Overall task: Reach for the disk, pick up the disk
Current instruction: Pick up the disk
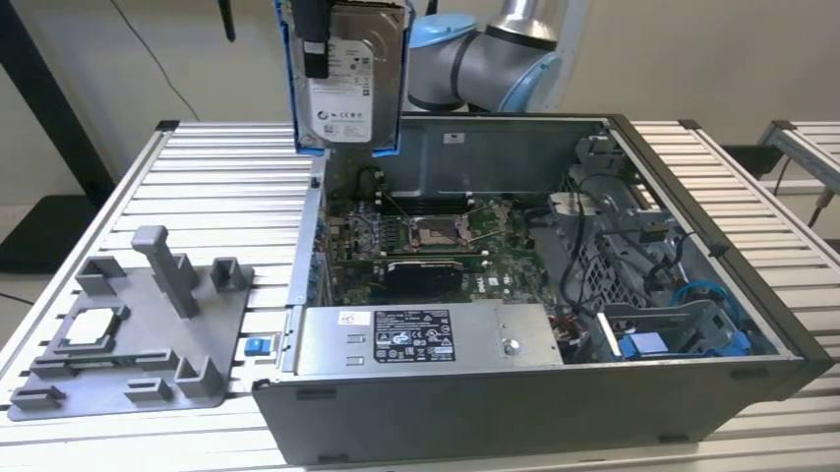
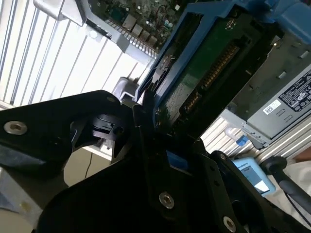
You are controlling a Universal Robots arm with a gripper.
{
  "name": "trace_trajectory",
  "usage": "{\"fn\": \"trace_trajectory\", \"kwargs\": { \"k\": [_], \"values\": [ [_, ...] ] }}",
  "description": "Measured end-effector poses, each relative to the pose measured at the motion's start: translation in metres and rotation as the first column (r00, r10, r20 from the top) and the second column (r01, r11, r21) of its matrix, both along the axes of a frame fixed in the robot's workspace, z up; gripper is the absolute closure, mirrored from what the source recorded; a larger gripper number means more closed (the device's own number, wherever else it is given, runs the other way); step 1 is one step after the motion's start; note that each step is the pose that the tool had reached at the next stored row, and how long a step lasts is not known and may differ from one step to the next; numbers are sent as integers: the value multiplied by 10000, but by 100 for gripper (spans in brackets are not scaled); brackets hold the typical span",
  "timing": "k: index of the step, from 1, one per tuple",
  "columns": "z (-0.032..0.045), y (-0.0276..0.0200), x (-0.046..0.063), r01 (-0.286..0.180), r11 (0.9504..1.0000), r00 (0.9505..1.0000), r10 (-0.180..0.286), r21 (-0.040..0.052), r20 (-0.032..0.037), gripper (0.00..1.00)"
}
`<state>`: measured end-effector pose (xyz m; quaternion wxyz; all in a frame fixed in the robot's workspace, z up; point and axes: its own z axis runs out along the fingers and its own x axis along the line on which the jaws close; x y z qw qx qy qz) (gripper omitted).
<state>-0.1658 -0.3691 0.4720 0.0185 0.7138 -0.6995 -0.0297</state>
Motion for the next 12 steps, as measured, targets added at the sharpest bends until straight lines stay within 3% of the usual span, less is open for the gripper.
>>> {"fn": "trace_trajectory", "kwargs": {
  "k": [5, 12],
  "values": [
    [0, 0, 228, -1, 10000, 10000, 1, 68, 34, 100],
    [0, -1, 521, -2, 9999, 9999, 0, 115, 164, 100]
  ]
}}
